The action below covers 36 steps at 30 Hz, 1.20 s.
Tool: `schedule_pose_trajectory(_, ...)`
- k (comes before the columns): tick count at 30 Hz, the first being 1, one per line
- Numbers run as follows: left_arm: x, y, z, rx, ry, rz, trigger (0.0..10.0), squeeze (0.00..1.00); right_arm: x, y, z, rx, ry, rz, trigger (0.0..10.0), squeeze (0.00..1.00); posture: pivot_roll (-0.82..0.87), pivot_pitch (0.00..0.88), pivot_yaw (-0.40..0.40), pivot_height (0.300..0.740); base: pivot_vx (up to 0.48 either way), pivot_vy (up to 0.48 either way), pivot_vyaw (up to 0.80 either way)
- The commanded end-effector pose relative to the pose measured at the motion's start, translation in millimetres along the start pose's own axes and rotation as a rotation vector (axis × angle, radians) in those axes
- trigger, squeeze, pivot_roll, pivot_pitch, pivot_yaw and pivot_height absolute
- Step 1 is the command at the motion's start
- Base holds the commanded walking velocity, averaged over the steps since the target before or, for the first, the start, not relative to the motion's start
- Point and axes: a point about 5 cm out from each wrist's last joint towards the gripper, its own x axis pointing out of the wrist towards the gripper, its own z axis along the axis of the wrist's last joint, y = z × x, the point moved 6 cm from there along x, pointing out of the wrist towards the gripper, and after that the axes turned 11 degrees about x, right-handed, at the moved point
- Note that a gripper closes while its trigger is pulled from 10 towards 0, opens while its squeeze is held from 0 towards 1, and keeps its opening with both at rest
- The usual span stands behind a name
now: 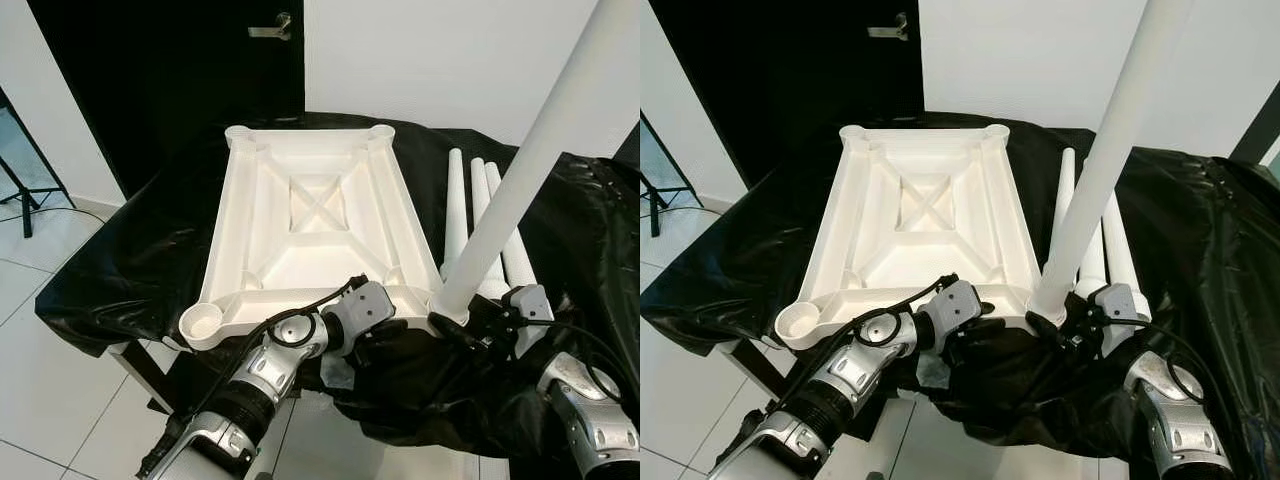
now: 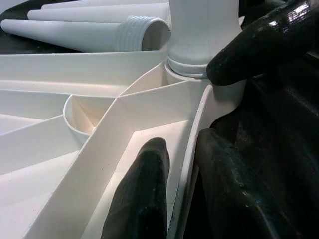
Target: Building children table
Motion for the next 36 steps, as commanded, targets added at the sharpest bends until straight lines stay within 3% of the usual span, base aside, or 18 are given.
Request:
schedule_pose_trajectory(1, -3.2, -23.7, -34.7, -0.075, 0.119, -0.053, 10.0, 0.00, 1.6, 8.4, -18.5, 0.020, 0.021, -0.063, 0.0, 0.00, 0.27, 0.000, -0.057, 0.740, 0.000, 0.000, 0.00)
schedule_pose_trajectory(3, -3.1, -23.6, -34.5, -0.076, 0.118, -0.051, 10.0, 0.00, -1.3, -10.4, -5.5, -0.006, -0.085, -0.291, 0.0, 0.00, 0.27, 0.000, -0.056, 0.740, 0.000, 0.000, 0.00)
schedule_pose_trajectory(4, -3.2, -23.6, -34.3, -0.076, 0.118, -0.050, 10.0, 0.00, -4.2, -11.6, 2.9, -0.042, -0.134, -0.367, 0.0, 0.00, 0.27, 0.000, -0.056, 0.740, 0.000, 0.000, 0.00)
schedule_pose_trajectory(7, -3.6, -23.9, -33.8, -0.075, 0.116, -0.051, 10.0, 0.00, -8.1, -10.5, 12.5, -0.063, -0.182, -0.443, 0.0, 0.00, 0.27, 0.000, -0.050, 0.740, 0.000, 0.000, 0.00)
schedule_pose_trajectory(15, -5.6, -23.9, -34.6, -0.069, 0.120, -0.058, 10.0, 0.00, -9.2, -12.6, 14.6, 0.029, -0.208, -0.549, 0.0, 0.00, 0.27, 0.000, -0.046, 0.740, 0.000, 0.000, 0.00)
schedule_pose_trajectory(16, -5.0, -23.6, -33.8, -0.068, 0.118, -0.059, 10.0, 0.00, -7.0, -11.1, 14.2, 0.033, -0.206, -0.532, 4.5, 0.00, 0.26, 0.000, -0.044, 0.740, 0.000, 0.000, 0.00)
schedule_pose_trajectory(18, -4.5, -23.5, -33.1, -0.068, 0.117, -0.060, 10.0, 0.00, -5.7, -10.0, 14.1, 0.032, -0.207, -0.521, 4.5, 0.00, 0.26, 0.000, -0.044, 0.740, 0.000, 0.000, 0.00)
schedule_pose_trajectory(19, -3.7, -23.6, -32.4, -0.066, 0.115, -0.061, 10.0, 0.00, -3.2, -8.3, 13.8, 0.034, -0.202, -0.496, 10.0, 0.00, 0.25, 0.000, -0.044, 0.740, 0.000, 0.000, 0.00)
schedule_pose_trajectory(20, -3.7, -23.6, -32.4, -0.066, 0.115, -0.061, 10.0, 0.00, -3.2, -8.3, 13.8, 0.034, -0.202, -0.496, 10.0, 0.00, 0.25, 0.000, -0.044, 0.740, 0.000, 0.000, 0.00)
schedule_pose_trajectory(21, -3.1, -23.5, -31.9, -0.065, 0.114, -0.062, 10.0, 0.00, -1.5, -7.3, 14.5, 0.035, -0.203, -0.477, 10.0, 0.99, 0.25, 0.000, -0.045, 0.740, 0.000, 0.000, 0.00)
schedule_pose_trajectory(22, -2.6, -23.3, -31.4, -0.064, 0.113, -0.062, 10.0, 0.00, 0.4, -5.8, 15.0, 0.036, -0.206, -0.463, 10.0, 1.00, 0.25, 0.000, -0.045, 0.740, 0.000, 0.000, 0.00)
schedule_pose_trajectory(26, -1.8, -22.2, -30.3, -0.064, 0.111, -0.059, 10.0, 0.00, 10.5, 1.2, 12.4, 0.064, -0.168, -0.346, 10.0, 1.00, 0.25, 0.000, -0.046, 0.740, 0.000, 0.000, 0.00)
schedule_pose_trajectory(27, -1.5, -22.7, -29.8, -0.064, 0.110, -0.060, 10.0, 0.00, 17.9, 5.6, 10.5, 0.086, -0.115, -0.224, 10.0, 0.44, 0.25, 0.000, -0.048, 0.740, 0.000, 0.000, 0.00)
schedule_pose_trajectory(28, -1.5, -22.7, -29.8, -0.066, 0.110, -0.059, 10.0, 0.00, 18.7, 5.0, 14.3, 0.072, -0.113, -0.189, 10.0, 0.00, 0.25, 0.000, -0.050, 0.740, 0.000, 0.000, 0.00)
schedule_pose_trajectory(32, -1.5, -22.7, -29.8, -0.067, 0.110, -0.058, 10.0, 0.00, 18.8, 4.4, 17.3, 0.063, -0.114, -0.175, 10.0, 0.00, 0.25, 0.000, -0.050, 0.740, 0.000, 0.000, 0.00)
schedule_pose_trajectory(33, -2.2, -22.7, -30.5, -0.071, 0.111, -0.054, 10.0, 0.00, 21.1, 9.5, 15.6, 0.031, -0.053, -0.057, 10.0, 0.00, 0.26, 0.000, -0.054, 0.740, 0.000, 0.000, 0.00)
schedule_pose_trajectory(34, -2.2, -22.7, -30.5, -0.071, 0.111, -0.054, 10.0, 0.00, 21.1, 9.5, 15.6, 0.031, -0.053, -0.057, 10.0, 0.00, 0.26, 0.000, -0.054, 0.740, 0.000, 0.000, 0.00)
schedule_pose_trajectory(36, -2.6, -22.7, -31.0, -0.072, 0.113, -0.052, 10.0, 0.00, 20.3, 17.5, 0.4, 0.059, 0.074, 0.072, 10.0, 0.00, 0.26, 0.000, -0.056, 0.740, 0.000, 0.000, 0.00)
